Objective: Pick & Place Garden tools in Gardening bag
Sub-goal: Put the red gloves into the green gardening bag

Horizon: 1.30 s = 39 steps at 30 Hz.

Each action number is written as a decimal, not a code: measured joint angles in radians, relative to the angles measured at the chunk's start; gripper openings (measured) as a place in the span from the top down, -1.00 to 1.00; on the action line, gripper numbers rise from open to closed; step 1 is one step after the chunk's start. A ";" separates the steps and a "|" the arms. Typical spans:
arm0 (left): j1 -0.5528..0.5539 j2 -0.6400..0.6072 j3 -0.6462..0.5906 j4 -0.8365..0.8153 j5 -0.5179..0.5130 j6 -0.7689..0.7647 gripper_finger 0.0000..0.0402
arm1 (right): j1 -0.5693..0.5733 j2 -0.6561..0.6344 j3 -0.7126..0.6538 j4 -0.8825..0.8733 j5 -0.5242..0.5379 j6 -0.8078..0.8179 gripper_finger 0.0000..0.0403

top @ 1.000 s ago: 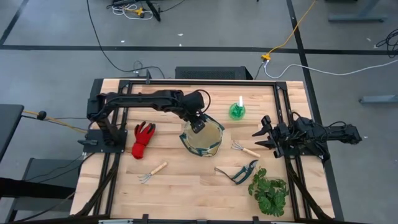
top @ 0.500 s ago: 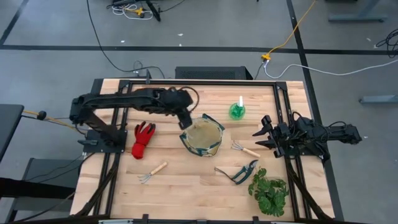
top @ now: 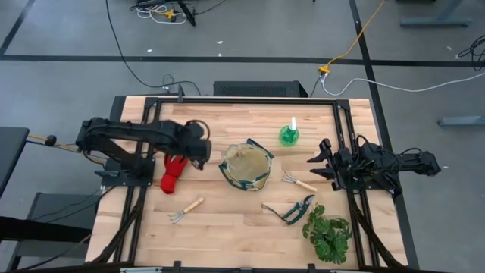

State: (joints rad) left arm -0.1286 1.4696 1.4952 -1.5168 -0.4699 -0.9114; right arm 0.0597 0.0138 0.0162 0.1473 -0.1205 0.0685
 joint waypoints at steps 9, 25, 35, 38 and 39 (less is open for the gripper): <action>-0.166 -0.002 -0.024 -0.054 0.026 -0.230 0.02 | 0.000 0.000 0.000 0.000 0.000 0.000 0.21; -0.315 -0.156 -0.460 0.040 0.232 -0.735 0.02 | 0.000 0.000 0.000 -0.006 -0.003 0.000 0.21; -0.373 -0.287 -0.684 0.264 0.248 -0.897 0.02 | 0.000 0.000 0.000 -0.040 -0.001 0.000 0.21; -0.374 -0.289 -0.732 0.320 0.271 -0.912 0.02 | 0.000 0.000 0.000 -0.040 -0.001 0.000 0.21; -0.374 -0.289 -0.747 0.337 0.279 -0.912 0.02 | 0.000 0.000 0.000 -0.040 -0.001 0.000 0.21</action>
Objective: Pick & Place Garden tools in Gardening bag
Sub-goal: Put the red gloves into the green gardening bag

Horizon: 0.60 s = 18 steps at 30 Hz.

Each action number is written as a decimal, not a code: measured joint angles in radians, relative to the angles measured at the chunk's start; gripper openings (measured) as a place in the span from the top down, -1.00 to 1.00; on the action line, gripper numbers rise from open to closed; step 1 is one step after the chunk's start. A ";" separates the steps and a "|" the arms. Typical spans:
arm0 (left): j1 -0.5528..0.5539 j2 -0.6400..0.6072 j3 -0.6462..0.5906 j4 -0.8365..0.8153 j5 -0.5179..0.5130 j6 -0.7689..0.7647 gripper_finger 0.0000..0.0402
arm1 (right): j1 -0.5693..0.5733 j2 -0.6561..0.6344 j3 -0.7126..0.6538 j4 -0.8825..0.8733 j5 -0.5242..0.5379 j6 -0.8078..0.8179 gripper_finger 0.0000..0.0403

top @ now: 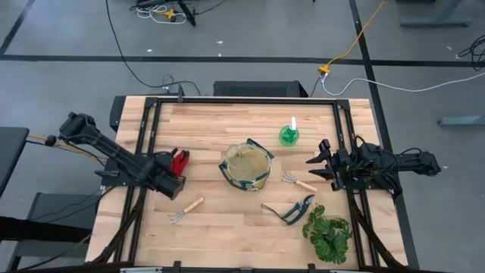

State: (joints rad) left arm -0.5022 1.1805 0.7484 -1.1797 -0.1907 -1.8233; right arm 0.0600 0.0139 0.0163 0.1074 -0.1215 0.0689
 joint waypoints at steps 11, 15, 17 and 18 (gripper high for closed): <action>0.008 0.000 -0.084 0.113 0.018 -0.025 0.02 | 0.000 0.000 0.000 -0.003 0.000 0.000 0.21; 0.008 0.000 -0.104 0.133 0.016 -0.042 0.02 | 0.000 0.000 0.000 -0.006 0.000 0.000 0.21; 0.008 0.000 -0.119 0.154 0.014 -0.052 0.02 | 0.000 0.000 0.000 -0.005 0.000 0.000 0.21; 0.008 0.000 -0.127 0.169 0.012 -0.052 0.02 | 0.000 0.000 0.000 -0.006 0.001 0.000 0.21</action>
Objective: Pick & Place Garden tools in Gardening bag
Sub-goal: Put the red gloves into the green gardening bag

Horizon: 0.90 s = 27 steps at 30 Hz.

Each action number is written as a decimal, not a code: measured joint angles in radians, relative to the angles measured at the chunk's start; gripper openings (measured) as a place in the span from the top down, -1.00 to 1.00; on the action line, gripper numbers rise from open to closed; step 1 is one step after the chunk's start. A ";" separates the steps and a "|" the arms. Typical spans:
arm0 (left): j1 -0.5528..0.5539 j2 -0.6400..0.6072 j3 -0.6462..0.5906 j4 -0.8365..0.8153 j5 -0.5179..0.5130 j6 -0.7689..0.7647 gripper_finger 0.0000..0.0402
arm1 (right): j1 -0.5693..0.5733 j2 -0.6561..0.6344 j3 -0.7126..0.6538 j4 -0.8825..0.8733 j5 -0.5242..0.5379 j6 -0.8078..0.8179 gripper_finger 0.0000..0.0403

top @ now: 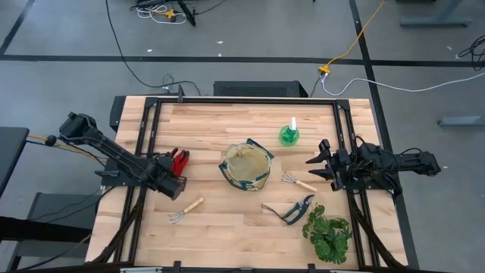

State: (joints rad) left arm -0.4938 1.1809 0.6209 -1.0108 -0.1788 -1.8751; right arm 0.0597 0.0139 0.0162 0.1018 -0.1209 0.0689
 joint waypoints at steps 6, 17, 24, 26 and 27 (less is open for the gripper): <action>0.019 0.001 -0.072 0.107 0.000 0.000 0.02 | 0.000 0.000 0.000 0.000 0.000 0.000 0.21; 0.039 0.001 -0.117 0.150 0.023 0.027 0.35 | 0.000 0.000 0.000 0.000 0.000 0.000 0.21; 0.039 0.001 -0.117 0.159 0.003 0.046 0.78 | 0.000 0.000 0.000 -0.001 0.000 0.000 0.21; 0.039 0.001 -0.118 0.165 -0.003 0.050 0.78 | 0.000 0.000 0.000 -0.001 0.000 0.000 0.21; 0.039 0.001 -0.118 0.167 -0.007 0.049 0.78 | 0.000 0.000 0.000 -0.001 0.000 0.000 0.21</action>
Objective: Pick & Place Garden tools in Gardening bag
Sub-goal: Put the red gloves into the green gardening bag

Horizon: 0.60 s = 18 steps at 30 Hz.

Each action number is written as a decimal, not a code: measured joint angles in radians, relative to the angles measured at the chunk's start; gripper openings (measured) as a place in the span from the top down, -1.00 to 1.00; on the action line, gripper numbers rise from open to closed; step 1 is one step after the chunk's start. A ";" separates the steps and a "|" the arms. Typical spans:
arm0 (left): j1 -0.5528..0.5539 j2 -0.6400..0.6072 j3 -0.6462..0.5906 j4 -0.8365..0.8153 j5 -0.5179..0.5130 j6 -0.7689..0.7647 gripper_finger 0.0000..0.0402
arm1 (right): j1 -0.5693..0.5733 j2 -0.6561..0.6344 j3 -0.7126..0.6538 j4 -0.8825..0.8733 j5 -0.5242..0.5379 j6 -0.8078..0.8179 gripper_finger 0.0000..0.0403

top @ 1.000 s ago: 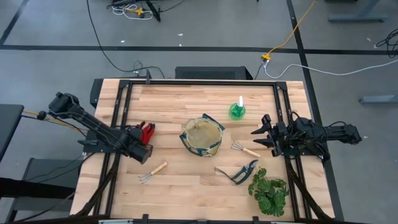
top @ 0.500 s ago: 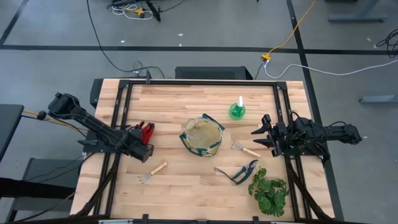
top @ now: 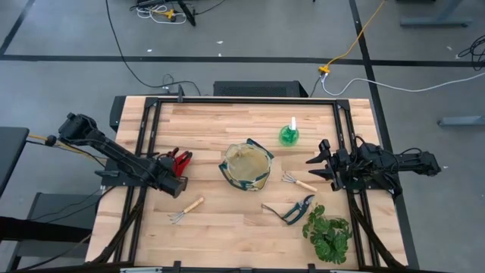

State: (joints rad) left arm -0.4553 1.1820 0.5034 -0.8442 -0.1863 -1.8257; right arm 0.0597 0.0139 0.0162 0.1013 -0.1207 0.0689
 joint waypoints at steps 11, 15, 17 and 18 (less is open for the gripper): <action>-0.007 0.001 0.025 0.003 -0.038 0.037 0.78 | 0.000 0.000 0.000 -0.005 0.000 0.000 0.21; -0.026 0.001 0.087 -0.075 -0.106 0.043 0.78 | 0.000 0.000 0.000 -0.008 0.000 0.000 0.21; -0.038 0.001 0.121 -0.117 -0.140 0.042 0.78 | 0.000 0.000 0.000 -0.007 0.000 0.000 0.21; -0.044 0.001 0.137 -0.137 -0.157 0.043 0.78 | 0.000 0.000 0.000 -0.007 0.000 0.000 0.21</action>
State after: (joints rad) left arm -0.4989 1.1828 0.6403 -0.9811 -0.3428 -1.7832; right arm 0.0601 0.0136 0.0162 0.0938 -0.1204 0.0689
